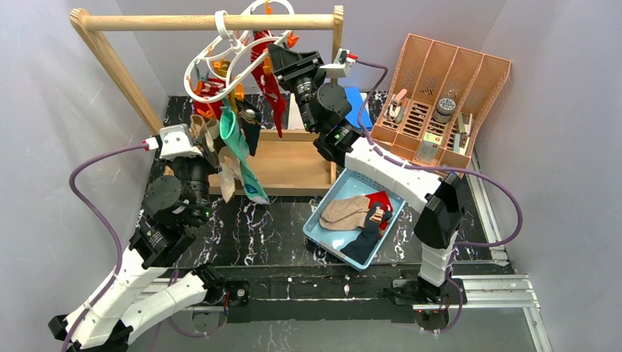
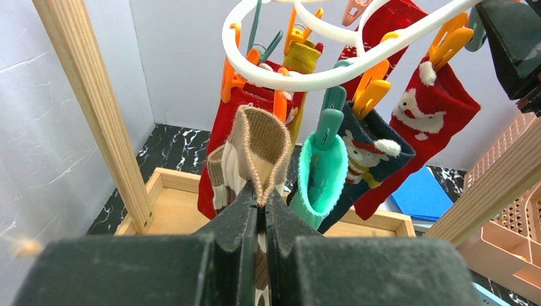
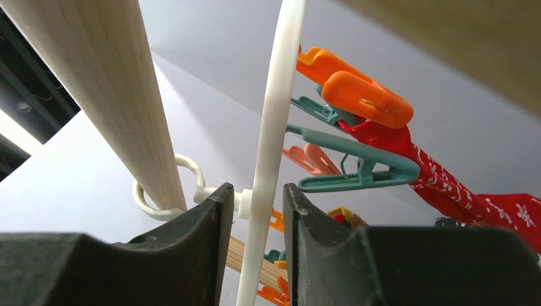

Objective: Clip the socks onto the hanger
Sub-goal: Adjust the hanger on the clothesline, then place the sock in the bin.

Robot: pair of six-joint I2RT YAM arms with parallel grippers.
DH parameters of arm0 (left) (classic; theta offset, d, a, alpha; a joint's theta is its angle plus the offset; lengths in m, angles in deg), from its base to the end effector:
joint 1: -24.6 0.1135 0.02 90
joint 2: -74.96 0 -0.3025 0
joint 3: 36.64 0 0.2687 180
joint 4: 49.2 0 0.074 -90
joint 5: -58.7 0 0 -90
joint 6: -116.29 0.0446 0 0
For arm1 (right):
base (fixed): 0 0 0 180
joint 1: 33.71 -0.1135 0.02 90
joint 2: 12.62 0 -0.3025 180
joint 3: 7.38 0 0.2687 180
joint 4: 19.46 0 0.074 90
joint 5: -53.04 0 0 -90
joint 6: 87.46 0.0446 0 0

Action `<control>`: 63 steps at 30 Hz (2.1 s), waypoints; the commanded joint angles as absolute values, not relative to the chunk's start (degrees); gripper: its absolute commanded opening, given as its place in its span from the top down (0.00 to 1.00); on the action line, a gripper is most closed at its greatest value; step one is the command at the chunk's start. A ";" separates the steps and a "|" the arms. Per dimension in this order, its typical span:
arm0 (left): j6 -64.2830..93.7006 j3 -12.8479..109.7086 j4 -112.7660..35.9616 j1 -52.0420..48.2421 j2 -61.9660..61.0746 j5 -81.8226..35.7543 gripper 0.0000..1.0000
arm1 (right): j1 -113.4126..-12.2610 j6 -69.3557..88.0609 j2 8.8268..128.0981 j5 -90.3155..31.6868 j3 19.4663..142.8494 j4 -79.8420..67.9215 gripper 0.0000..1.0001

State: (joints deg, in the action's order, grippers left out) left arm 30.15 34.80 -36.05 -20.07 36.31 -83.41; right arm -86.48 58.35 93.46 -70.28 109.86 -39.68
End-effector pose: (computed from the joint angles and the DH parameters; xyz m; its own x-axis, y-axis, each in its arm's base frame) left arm 0.0995 -0.0489 0.4820 0.2320 -0.1712 -0.9575 -0.1127 0.9730 -0.2013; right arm 0.2993 0.3533 0.5141 -0.1386 0.9600 -0.2431 -0.4750 0.1510 0.8669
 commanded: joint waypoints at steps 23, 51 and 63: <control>28.22 36.97 -32.42 -20.15 38.56 -85.83 1.00 | -91.66 61.14 89.99 -68.84 103.09 -44.64 0.99; 29.54 38.39 -27.96 -20.14 43.14 -85.57 1.00 | -100.59 49.82 83.89 -71.35 98.42 -41.70 0.44; 28.04 37.61 -29.38 -20.14 41.34 -84.23 1.00 | -94.99 51.46 77.03 -72.98 103.05 -28.74 0.32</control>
